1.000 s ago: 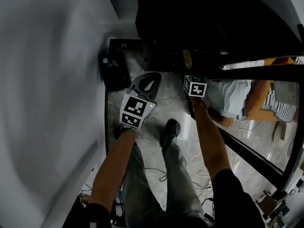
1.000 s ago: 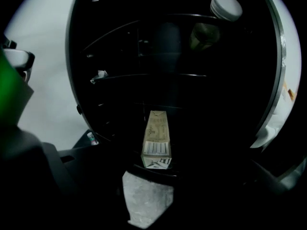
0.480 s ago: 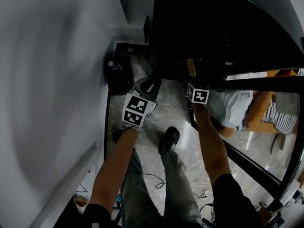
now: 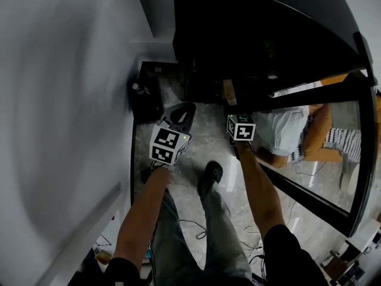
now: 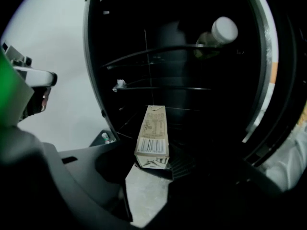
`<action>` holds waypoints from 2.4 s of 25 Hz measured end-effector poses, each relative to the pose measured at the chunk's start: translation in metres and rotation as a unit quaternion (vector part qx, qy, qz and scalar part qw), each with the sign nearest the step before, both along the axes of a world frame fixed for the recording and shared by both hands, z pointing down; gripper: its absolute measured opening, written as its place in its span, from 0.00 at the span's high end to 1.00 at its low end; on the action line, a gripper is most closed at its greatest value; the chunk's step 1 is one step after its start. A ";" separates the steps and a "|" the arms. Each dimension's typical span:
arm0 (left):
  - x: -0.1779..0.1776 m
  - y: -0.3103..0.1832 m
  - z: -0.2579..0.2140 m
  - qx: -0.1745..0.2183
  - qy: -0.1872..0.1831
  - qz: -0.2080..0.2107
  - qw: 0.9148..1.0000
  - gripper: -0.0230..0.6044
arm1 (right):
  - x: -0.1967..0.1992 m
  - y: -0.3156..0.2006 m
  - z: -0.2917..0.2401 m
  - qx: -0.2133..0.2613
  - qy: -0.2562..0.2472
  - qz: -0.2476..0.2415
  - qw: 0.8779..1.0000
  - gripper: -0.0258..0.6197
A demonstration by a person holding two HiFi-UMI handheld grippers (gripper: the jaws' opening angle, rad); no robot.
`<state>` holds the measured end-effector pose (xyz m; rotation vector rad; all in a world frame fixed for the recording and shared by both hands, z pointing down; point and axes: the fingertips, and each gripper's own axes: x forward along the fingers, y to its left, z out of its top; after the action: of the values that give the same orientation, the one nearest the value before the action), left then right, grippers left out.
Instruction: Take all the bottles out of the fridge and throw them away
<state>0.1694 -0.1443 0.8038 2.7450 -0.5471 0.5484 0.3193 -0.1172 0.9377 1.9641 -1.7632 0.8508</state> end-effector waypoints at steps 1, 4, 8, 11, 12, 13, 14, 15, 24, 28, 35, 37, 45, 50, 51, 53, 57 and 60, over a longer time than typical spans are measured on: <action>-0.002 0.003 -0.005 -0.001 0.000 0.000 1.000 0.95 | -0.004 0.005 -0.007 0.002 -0.003 0.001 1.000 0.64; -0.012 0.013 -0.028 -0.008 0.003 -0.006 1.000 0.95 | -0.020 0.025 -0.035 0.001 -0.010 0.004 1.000 0.64; -0.028 0.027 -0.063 -0.005 0.001 -0.006 1.000 0.95 | -0.040 0.048 -0.088 0.005 -0.011 0.004 1.000 0.64; -0.044 0.034 -0.100 0.000 0.006 -0.008 1.000 0.95 | -0.050 0.061 -0.129 0.020 -0.015 0.010 1.000 0.64; -0.050 0.039 -0.113 -0.001 0.006 -0.011 1.000 0.95 | -0.055 0.068 -0.145 0.019 -0.015 0.012 1.000 0.64; -0.058 0.045 -0.125 -0.004 0.006 -0.013 1.000 0.95 | -0.060 0.077 -0.162 0.018 -0.016 0.013 1.000 0.64; -0.065 0.051 -0.138 -0.006 0.005 -0.016 1.000 0.95 | -0.066 0.084 -0.180 0.018 -0.019 0.014 1.000 0.64; -0.072 0.056 -0.152 -0.009 0.005 -0.020 1.000 0.95 | -0.073 0.091 -0.199 0.020 -0.024 0.016 0.999 0.64; -0.096 0.055 -0.292 0.012 0.053 -0.046 0.997 0.95 | -0.106 0.094 -0.377 0.079 -0.019 0.002 0.997 0.64; -0.099 0.057 -0.343 0.022 0.074 -0.048 0.996 0.95 | -0.118 0.102 -0.428 0.094 -0.024 -0.003 0.995 0.64; -0.107 0.057 -0.396 0.048 0.084 -0.045 0.994 0.95 | -0.123 0.104 -0.481 0.117 -0.027 -0.008 0.993 0.64; -0.113 0.058 -0.403 0.052 0.087 -0.052 0.993 0.95 | -0.125 0.103 -0.489 0.120 -0.026 -0.016 0.992 0.64; -0.164 0.045 -0.421 0.066 0.088 -0.113 0.988 0.95 | -0.163 0.077 -0.510 0.126 -0.026 -0.084 0.988 0.64; -0.220 0.038 -0.429 0.081 0.086 -0.170 0.978 0.95 | -0.219 0.051 -0.514 0.134 -0.032 -0.153 0.979 0.64; -0.231 0.038 -0.430 0.082 0.085 -0.182 0.976 0.95 | -0.231 0.047 -0.516 0.134 -0.034 -0.167 0.976 0.64; -0.254 0.036 -0.432 0.085 0.084 -0.204 0.972 0.95 | -0.257 0.038 -0.518 0.136 -0.038 -0.194 0.971 0.64; -0.294 0.037 -0.434 0.090 0.081 -0.244 0.962 0.95 | -0.302 0.026 -0.520 0.135 -0.044 -0.241 0.960 0.64; -0.318 0.040 -0.430 0.088 0.079 -0.267 0.956 0.95 | -0.327 0.022 -0.518 0.129 -0.047 -0.266 0.954 0.64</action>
<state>-0.1491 -0.1045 0.3735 2.5951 -1.2898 0.1494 -0.0082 -0.0951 0.4202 1.4705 -2.4017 0.5532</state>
